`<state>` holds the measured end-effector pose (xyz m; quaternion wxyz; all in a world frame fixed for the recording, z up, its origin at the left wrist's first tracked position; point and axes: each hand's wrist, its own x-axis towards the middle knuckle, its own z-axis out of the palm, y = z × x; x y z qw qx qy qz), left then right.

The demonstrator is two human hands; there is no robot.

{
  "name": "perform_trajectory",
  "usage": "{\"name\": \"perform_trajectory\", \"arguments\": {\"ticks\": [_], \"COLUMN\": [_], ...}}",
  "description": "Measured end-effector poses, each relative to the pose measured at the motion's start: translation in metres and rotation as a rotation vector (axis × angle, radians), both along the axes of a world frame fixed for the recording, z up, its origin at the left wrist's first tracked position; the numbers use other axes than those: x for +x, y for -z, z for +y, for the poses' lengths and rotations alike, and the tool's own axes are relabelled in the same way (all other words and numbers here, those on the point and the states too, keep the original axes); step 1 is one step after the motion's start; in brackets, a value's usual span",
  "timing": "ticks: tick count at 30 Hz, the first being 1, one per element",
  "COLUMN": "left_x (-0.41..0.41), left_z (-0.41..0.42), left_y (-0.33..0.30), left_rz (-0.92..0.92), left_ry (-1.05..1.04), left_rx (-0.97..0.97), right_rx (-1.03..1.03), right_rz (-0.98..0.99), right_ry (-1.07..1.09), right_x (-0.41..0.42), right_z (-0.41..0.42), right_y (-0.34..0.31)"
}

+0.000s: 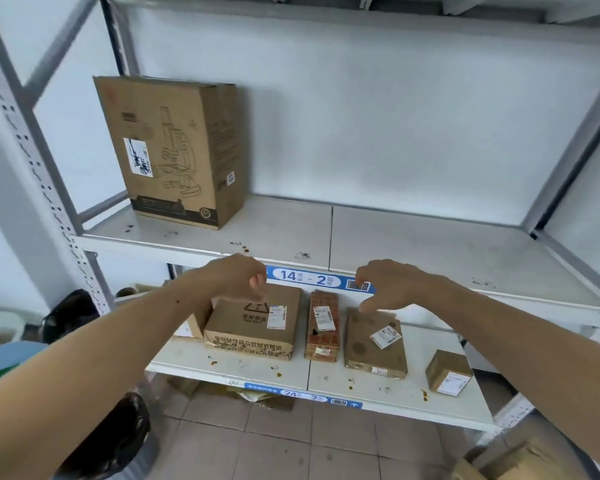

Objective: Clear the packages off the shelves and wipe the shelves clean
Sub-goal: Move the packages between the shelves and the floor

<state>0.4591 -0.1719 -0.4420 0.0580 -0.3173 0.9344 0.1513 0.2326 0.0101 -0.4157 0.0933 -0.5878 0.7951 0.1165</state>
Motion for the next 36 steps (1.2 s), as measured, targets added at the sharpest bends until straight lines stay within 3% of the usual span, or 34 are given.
{"name": "perform_trajectory", "arguments": {"ticks": [22, 28, 36], "left_x": [0.114, 0.132, 0.133], "left_z": [-0.34, -0.427, -0.518], "left_y": [-0.007, -0.008, -0.007], "left_rz": [0.228, 0.335, 0.485], "left_ry": [-0.198, -0.313, -0.433], "left_rx": [-0.037, -0.052, 0.081], "right_rx": [-0.22, -0.415, -0.766], "right_rz": [-0.068, -0.178, -0.552], "right_ry": [-0.099, 0.011, 0.271], "right_x": [0.067, 0.077, 0.086], "right_z": [-0.36, -0.423, -0.483], "right_y": [-0.047, -0.06, -0.068]}}
